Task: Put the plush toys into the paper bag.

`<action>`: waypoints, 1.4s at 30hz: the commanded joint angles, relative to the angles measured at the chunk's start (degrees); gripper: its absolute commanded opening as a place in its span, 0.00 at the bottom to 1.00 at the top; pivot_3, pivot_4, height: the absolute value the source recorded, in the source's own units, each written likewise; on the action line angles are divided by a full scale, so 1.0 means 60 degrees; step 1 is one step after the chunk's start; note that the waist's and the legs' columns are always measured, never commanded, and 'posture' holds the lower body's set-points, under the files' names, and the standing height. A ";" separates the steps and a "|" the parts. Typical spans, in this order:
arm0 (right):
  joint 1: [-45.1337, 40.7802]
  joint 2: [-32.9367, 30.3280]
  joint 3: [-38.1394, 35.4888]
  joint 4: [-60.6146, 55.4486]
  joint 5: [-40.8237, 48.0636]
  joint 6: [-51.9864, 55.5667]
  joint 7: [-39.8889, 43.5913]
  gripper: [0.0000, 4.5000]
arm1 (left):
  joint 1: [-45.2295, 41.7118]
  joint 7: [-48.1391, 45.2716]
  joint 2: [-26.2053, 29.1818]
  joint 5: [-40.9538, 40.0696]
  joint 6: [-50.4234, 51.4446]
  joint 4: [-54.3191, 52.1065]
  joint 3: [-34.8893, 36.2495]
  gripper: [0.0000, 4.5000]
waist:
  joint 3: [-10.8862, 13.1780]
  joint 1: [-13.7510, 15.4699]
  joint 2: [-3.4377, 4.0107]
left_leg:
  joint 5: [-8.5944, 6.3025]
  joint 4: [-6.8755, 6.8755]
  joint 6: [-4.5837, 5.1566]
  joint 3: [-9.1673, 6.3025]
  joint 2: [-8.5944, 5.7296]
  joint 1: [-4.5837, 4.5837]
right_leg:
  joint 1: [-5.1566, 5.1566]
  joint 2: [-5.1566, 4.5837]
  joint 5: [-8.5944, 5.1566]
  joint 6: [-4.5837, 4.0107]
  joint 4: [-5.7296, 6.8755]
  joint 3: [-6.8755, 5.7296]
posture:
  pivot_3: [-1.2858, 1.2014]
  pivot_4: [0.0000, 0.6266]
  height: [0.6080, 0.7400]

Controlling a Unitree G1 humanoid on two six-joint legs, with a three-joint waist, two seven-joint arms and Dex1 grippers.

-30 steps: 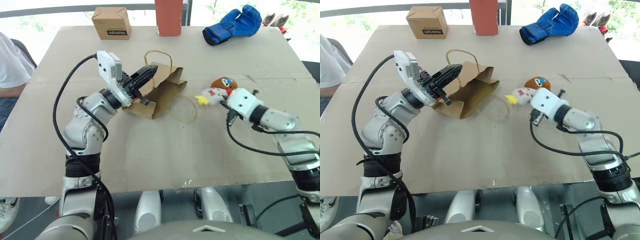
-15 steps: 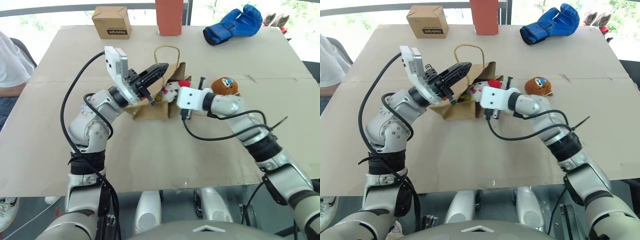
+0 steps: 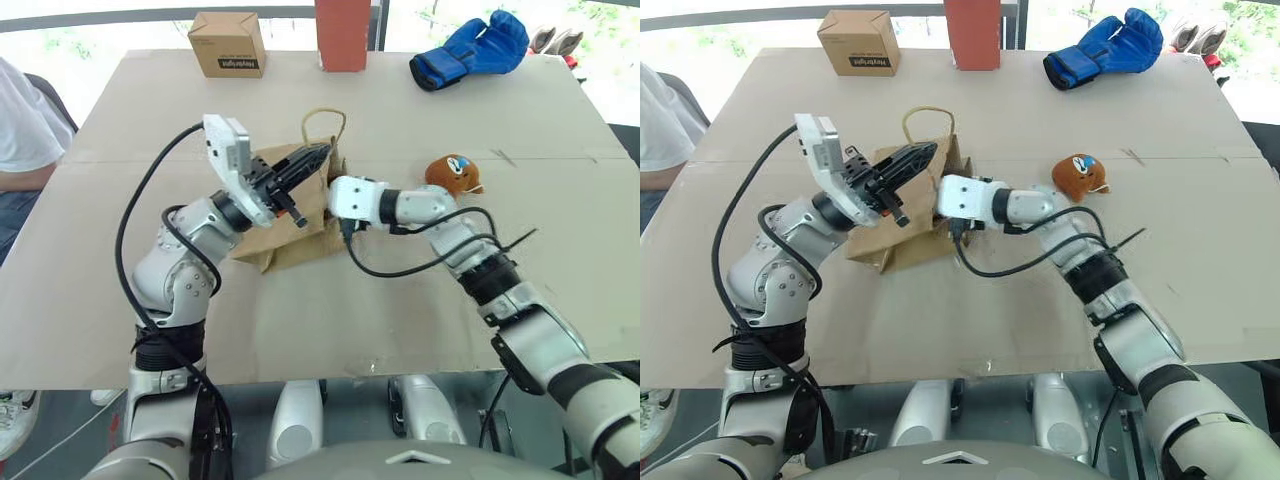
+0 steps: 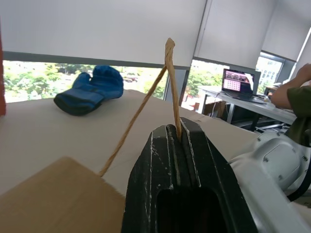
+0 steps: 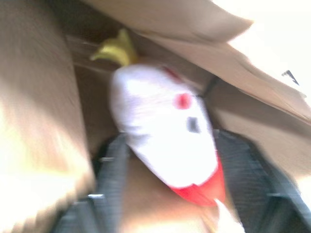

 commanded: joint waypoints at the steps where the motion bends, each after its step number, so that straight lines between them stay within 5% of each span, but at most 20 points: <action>1: 0.0629 -0.0622 -0.1294 -0.2799 0.1198 0.2158 0.0252 0.62 | 0.0142 -0.0119 0.0078 0.0098 -0.0412 -0.0270 0.0111 0.00 | 0.0000 -0.0004 0.0000 | 0.0000 -0.0002 0.0000 0.0000 0.0000 -0.0003 | -0.0001 0.0000 0.0000 0.0000 -0.0001 0.0000 | 0.52 0.24 1.00; 7: 0.1481 -0.2260 -0.3112 -0.4862 0.1865 0.4981 -0.0113 0.62 | 0.0150 0.0000 0.0039 0.0257 -0.0640 -0.0204 0.0062 0.00 | 0.0002 -0.0046 0.0006 | 0.0000 -0.0003 0.0000 0.0002 0.0006 0.0024 | -0.0001 0.0004 -0.0002 -0.0004 0.0016 0.0000 | 0.52 0.24 1.00; 11: 0.0802 -0.2343 -0.3093 -0.2009 0.0666 0.6579 -0.2154 0.62 | 0.0001 -0.0114 -0.0053 0.0377 -0.0797 -0.0098 -0.0144 0.00 | -0.0002 -0.0034 -0.0001 | 0.0000 0.0008 0.0000 0.0015 0.0002 0.0020 | 0.0007 -0.0006 -0.0020 -0.0042 -0.0008 0.0005 | 0.52 0.24 1.00; 15: -0.0140 -0.1691 -0.2905 0.0806 0.0577 0.6033 -0.2583 0.62 | -0.0170 -0.0106 -0.0105 0.0434 -0.0830 0.0002 -0.0189 0.00 | 0.0001 -0.0111 0.0004 | 0.0001 0.0009 0.0001 0.0020 0.0000 0.0018 | 0.0003 -0.0007 -0.0014 -0.0049 -0.0007 0.0009 | 0.52 0.24 1.00; 18: -0.0450 -0.1469 -0.2942 0.1935 0.0581 0.5242 -0.2628 0.45 | -0.0312 -0.0078 -0.0018 0.0308 -0.0733 0.0097 0.0011 0.00 | 0.0005 -0.0156 0.0011 | 0.0000 -0.0003 0.0003 0.0018 0.0000 0.0016 | -0.0002 -0.0004 -0.0002 -0.0020 -0.0003 0.0010 | 0.52 0.24 1.00; 22: -0.0440 -0.1532 -0.3019 0.2139 0.0672 0.4510 -0.2523 0.02 | -0.0446 -0.0038 0.0111 0.0361 -0.0688 0.0285 0.0122 0.00 | 0.0007 -0.0204 0.0014 | -0.0002 -0.0017 0.0006 0.0010 -0.0001 0.0003 | -0.0006 0.0000 0.0003 -0.0003 -0.0007 0.0007 | 0.52 0.24 1.00; 23: -0.0378 -0.1560 -0.3044 0.2105 0.0695 0.4383 -0.2516 0.01 | -0.0455 -0.0033 0.0132 0.0414 -0.0681 0.0304 0.0085 0.00 | 0.0008 -0.0212 0.0014 | -0.0001 -0.0017 0.0006 0.0010 -0.0001 0.0003 | -0.0006 0.0000 0.0003 -0.0003 -0.0007 0.0008 | 0.52 0.24 1.00; 29: 0.0559 -0.1910 -0.3307 0.0617 0.1027 0.3239 -0.2094 0.01 | -0.0606 -0.0218 0.0188 0.0414 -0.0735 0.0484 0.0000 0.00 | 0.0008 -0.0191 0.0014 | -0.0001 -0.0015 0.0005 0.0009 -0.0002 0.0000 | -0.0004 0.0000 0.0003 -0.0002 -0.0007 0.0008 | 0.52 0.24 1.00; 36: 0.1767 -0.1902 -0.3720 -0.3094 0.2245 0.4382 -0.1656 0.01 | -0.0916 -0.0694 0.0166 0.0429 -0.0898 0.0943 -0.0177 0.00 | 0.0011 -0.0264 0.0021 | -0.0001 -0.0015 0.0005 0.0004 -0.0001 0.0004 | -0.0005 0.0004 0.0001 0.0000 0.0000 0.0007 | 0.52 0.24 1.00; 42: 0.1374 -0.0976 -0.2358 -0.4274 0.2031 0.5265 -0.2023 0.01 | -0.1432 -0.1292 -0.0001 0.0248 -0.0842 0.1373 -0.0369 0.00 | 0.0011 -0.0264 0.0021 | 0.0000 -0.0008 0.0004 0.0003 0.0000 0.0007 | -0.0005 0.0005 0.0001 0.0000 0.0002 0.0008 | 0.52 0.24 1.00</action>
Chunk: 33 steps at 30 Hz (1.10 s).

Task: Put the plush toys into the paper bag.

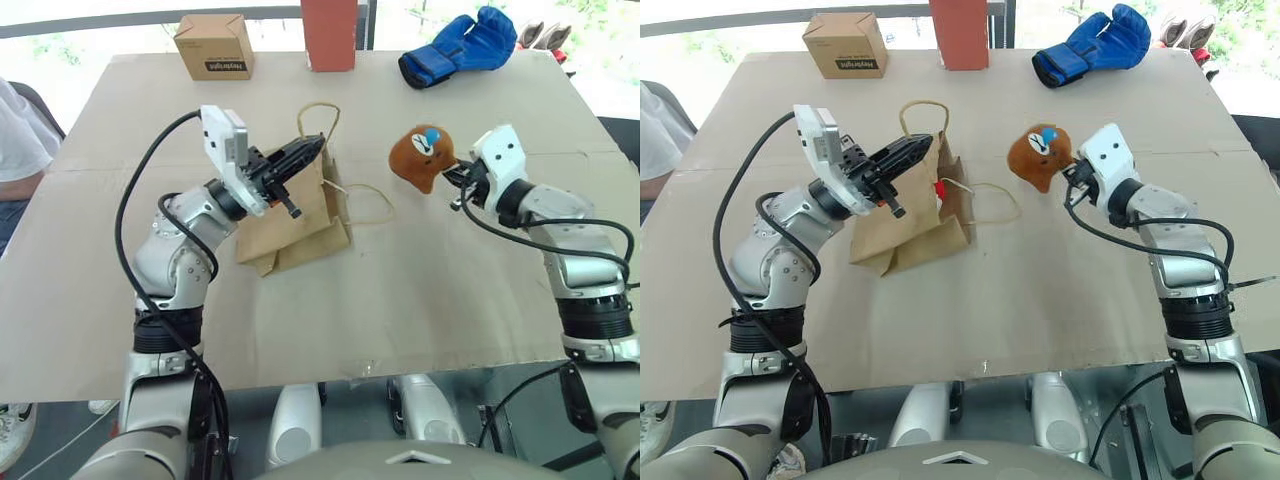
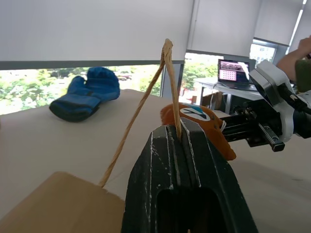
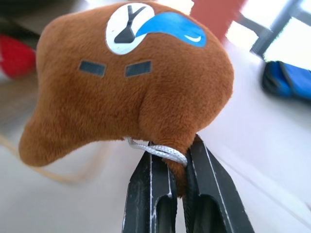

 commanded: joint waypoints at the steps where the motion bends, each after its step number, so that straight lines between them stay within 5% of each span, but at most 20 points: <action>1: -0.0538 0.0455 0.0914 -0.0324 -0.0268 0.0159 -0.0103 0.01 | -0.0380 -0.0381 -0.0067 -0.0223 -0.0125 -0.0039 -0.0018 0.00 | 0.0000 -0.0001 0.0000 | 0.0000 0.0002 0.0000 0.0000 0.0000 0.0000 | 0.0000 0.0000 0.0000 0.0000 0.0000 -0.0001 | 0.52 0.24 1.00; 9: -0.1645 0.1732 0.3004 0.1697 -0.1071 -0.1099 0.0551 0.01 | -0.0512 -0.0232 -0.0459 -0.0710 0.0077 -0.0562 0.0098 0.00 | 0.0000 0.0009 0.0000 | 0.0000 0.0003 0.0000 -0.0002 0.0000 -0.0005 | 0.0000 0.0000 0.0000 0.0000 -0.0001 -0.0001 | 0.52 0.24 1.00; 21: -0.2460 0.2840 0.3575 0.4118 -0.1518 -0.3715 0.1544 0.01 | -0.0075 -0.0269 -0.0279 -0.0176 -0.0203 -0.0849 -0.0257 0.00 | 0.0000 -0.0005 0.0001 | 0.0001 0.0002 -0.0002 -0.0004 0.0001 -0.0001 | 0.0000 0.0002 0.0001 -0.0001 0.0004 -0.0003 | 0.52 0.24 1.00; 33: -0.1453 0.1708 0.3067 0.2303 -0.1713 -0.2566 0.1858 0.01 | -0.1228 -0.0299 -0.0307 0.0179 -0.0500 0.0655 -0.0046 0.00 | 0.0003 0.0207 0.0002 | 0.0001 0.0007 -0.0003 -0.0007 0.0000 -0.0008 | 0.0000 0.0001 0.0001 -0.0001 -0.0001 -0.0013 | 0.52 0.24 1.00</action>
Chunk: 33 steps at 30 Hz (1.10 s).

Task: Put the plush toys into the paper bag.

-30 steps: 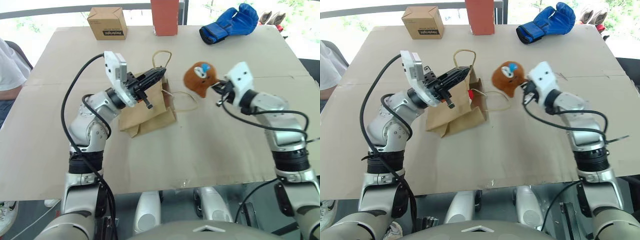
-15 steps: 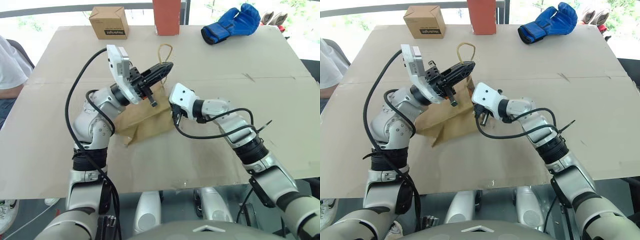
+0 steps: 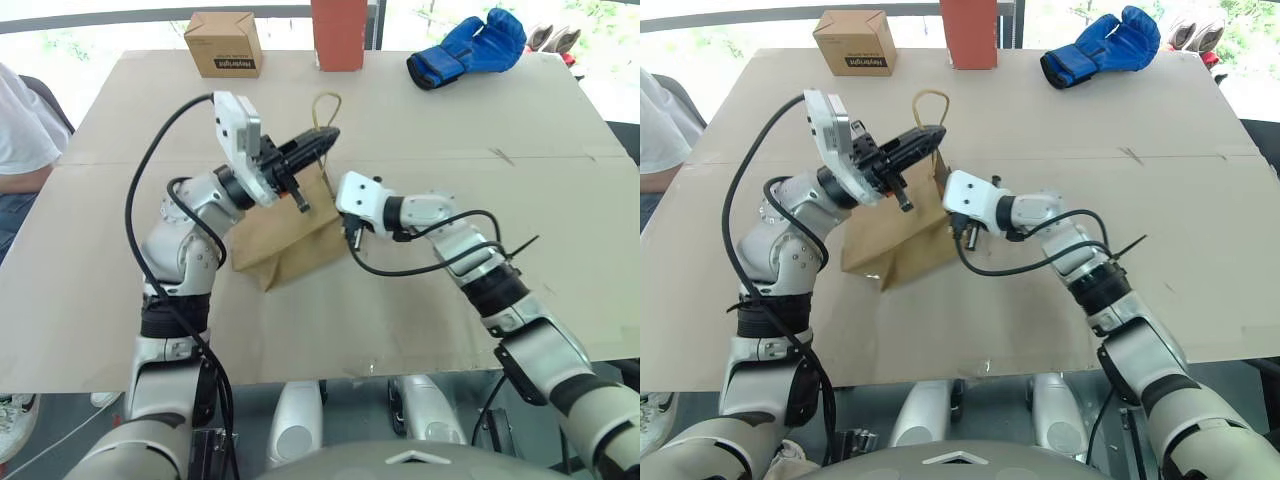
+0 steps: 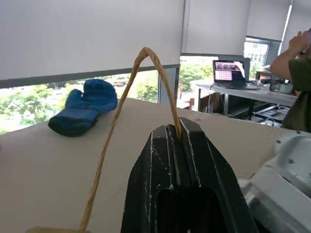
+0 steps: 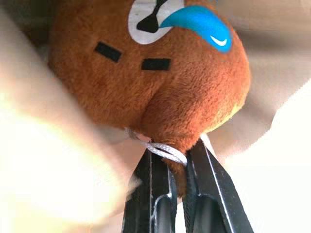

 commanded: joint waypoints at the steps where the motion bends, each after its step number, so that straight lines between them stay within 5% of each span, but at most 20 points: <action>1: 0.0384 0.0120 -0.0105 -0.1374 0.0008 0.0770 -0.0258 0.01 | -0.0537 -0.0094 -0.0222 0.0137 -0.0248 0.0339 -0.0224 0.00 | 0.0000 -0.0005 0.0000 | 0.0000 0.0000 0.0000 0.0000 0.0000 0.0000 | 0.0000 0.0000 0.0000 0.0000 0.0001 0.0000 | 0.52 0.24 1.00; 15: 0.1559 -0.0181 -0.0154 -0.4608 -0.0174 0.4003 -0.1261 0.01 | -0.1435 -0.0778 -0.0321 0.0706 -0.0228 0.0586 -0.0950 0.00 | 0.0000 0.0021 0.0000 | 0.0000 -0.0001 0.0000 -0.0007 0.0004 -0.0003 | -0.0008 0.0014 -0.0001 -0.0001 0.0009 0.0002 | 0.52 0.24 1.00; 24: 0.0336 0.1092 0.0486 -0.0086 -0.0740 0.1460 -0.2041 0.01 | -0.0002 -0.0080 -0.0178 0.0570 0.0256 -0.0932 -0.0843 0.00 | 0.0001 -0.0092 0.0002 | 0.0001 -0.0001 0.0000 -0.0006 0.0007 -0.0002 | -0.0010 0.0014 -0.0001 -0.0001 0.0009 0.0005 | 0.52 0.24 1.00; 27: 0.0255 0.1376 0.0121 0.0342 0.0058 0.0884 -0.1191 0.20 | 0.0470 0.0189 -0.0086 0.0480 0.0262 -0.1380 -0.0610 0.00 | 0.0001 -0.0093 0.0001 | 0.0001 -0.0002 0.0000 -0.0007 0.0007 -0.0005 | -0.0009 0.0014 0.0000 -0.0001 0.0008 0.0005 | 0.52 0.24 1.00; 33: 0.1111 0.0768 -0.0227 -0.1173 0.0436 0.1085 -0.0787 0.82 | 0.1063 0.0173 0.0109 0.0082 0.0087 -0.1676 0.0060 0.00 | 0.0001 -0.0047 0.0001 | 0.0000 -0.0003 0.0001 -0.0009 0.0007 -0.0008 | -0.0010 0.0014 0.0000 -0.0001 0.0008 0.0004 | 0.52 0.24 1.00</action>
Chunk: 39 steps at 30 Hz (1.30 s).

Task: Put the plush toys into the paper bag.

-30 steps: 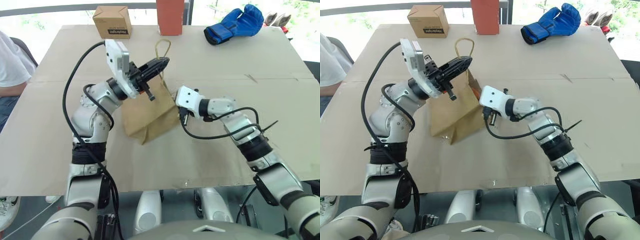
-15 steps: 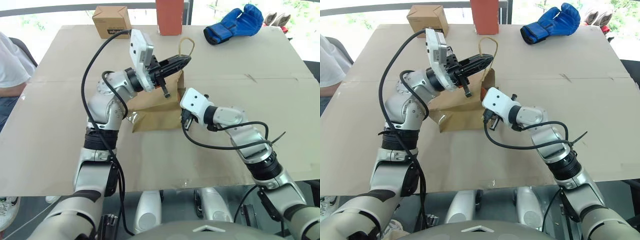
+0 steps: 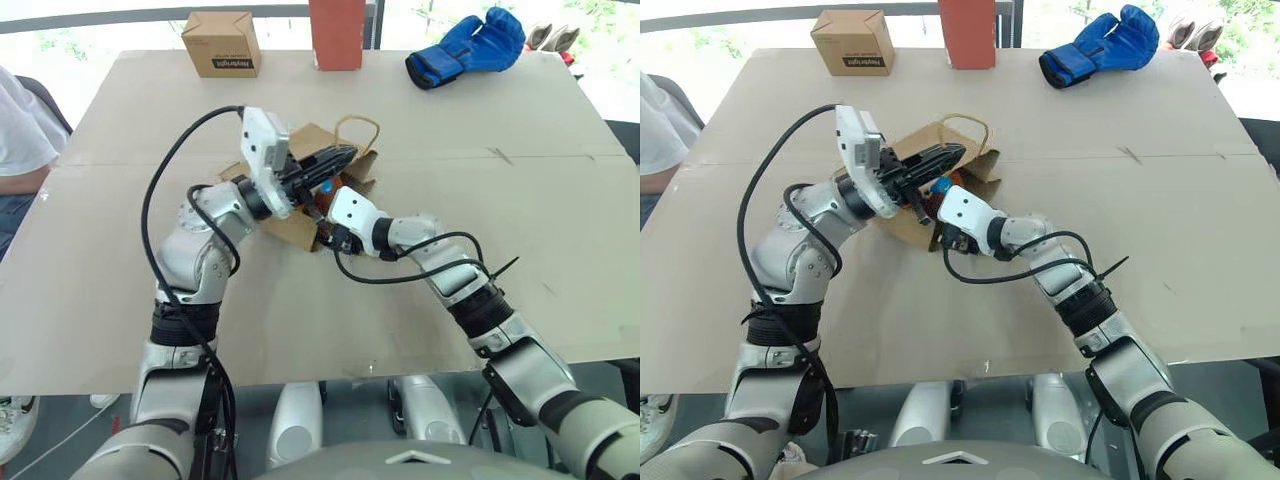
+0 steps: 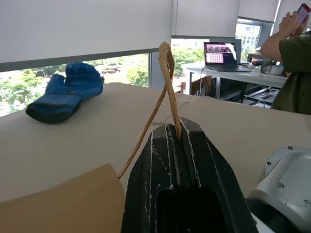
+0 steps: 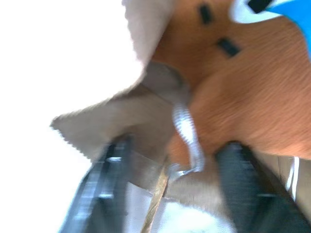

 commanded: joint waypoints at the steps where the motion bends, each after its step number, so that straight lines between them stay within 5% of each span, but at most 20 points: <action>1: 0.0502 -0.0450 -0.0541 -0.1353 0.0262 0.0208 0.0038 0.82 | 0.0215 -0.0167 0.0203 -0.0463 -0.0284 -0.0509 0.0600 0.00 | 0.0000 0.0033 0.0000 | 0.0000 0.0001 0.0000 0.0000 0.0000 0.0001 | 0.0000 0.0000 0.0000 0.0000 0.0000 0.0000 | 0.52 0.24 1.00; 12: 0.2676 -0.1117 -0.2903 -0.6371 0.1909 0.5057 -0.1089 0.82 | -0.0395 -0.0548 0.0410 -0.1025 -0.0314 0.0624 0.1237 0.00 | -0.0005 0.0110 -0.0008 | 0.0000 0.0005 -0.0002 0.0001 0.0001 0.0003 | 0.0001 0.0000 -0.0001 -0.0002 -0.0001 0.0000 | 0.52 0.24 1.00; 22: 0.2795 0.0482 -0.3802 -0.4443 0.3185 0.6076 -0.2041 0.82 | -0.1319 -0.0729 0.0414 -0.1953 0.0203 0.1395 0.1674 0.00 | -0.0004 0.0047 -0.0007 | 0.0000 0.0003 -0.0001 0.0002 0.0002 0.0002 | 0.0001 0.0000 0.0000 -0.0001 -0.0003 0.0000 | 0.52 0.24 1.00; 26: 0.2091 0.0340 -0.3268 -0.2755 0.2999 0.5089 -0.1687 0.58 | -0.1370 -0.0751 0.0455 -0.2093 0.0303 0.1322 0.1745 0.00 | -0.0003 0.0037 -0.0004 | 0.0001 0.0004 -0.0001 0.0002 0.0001 0.0005 | 0.0001 0.0000 0.0000 -0.0001 -0.0002 0.0000 | 0.52 0.24 1.00; 31: 0.2306 -0.0092 -0.3284 -0.3557 0.3469 0.4968 -0.1429 0.01 | -0.1252 -0.0613 0.0622 -0.2082 0.0313 0.1229 0.1895 0.00 | -0.0003 0.0066 -0.0005 | 0.0000 0.0000 0.0000 0.0001 0.0001 -0.0001 | 0.0000 0.0000 -0.0001 -0.0001 -0.0004 0.0000 | 0.52 0.24 1.00; 39: 0.2649 -0.1859 -0.2085 -0.5106 0.2079 0.2767 -0.1275 0.00 | -0.1151 -0.0350 0.0636 -0.2156 0.0398 0.1179 0.2008 0.00 | -0.0002 0.0053 -0.0003 | 0.0000 0.0001 -0.0001 0.0002 0.0001 0.0001 | -0.0003 0.0000 -0.0002 0.0000 -0.0004 0.0000 | 0.52 0.24 1.00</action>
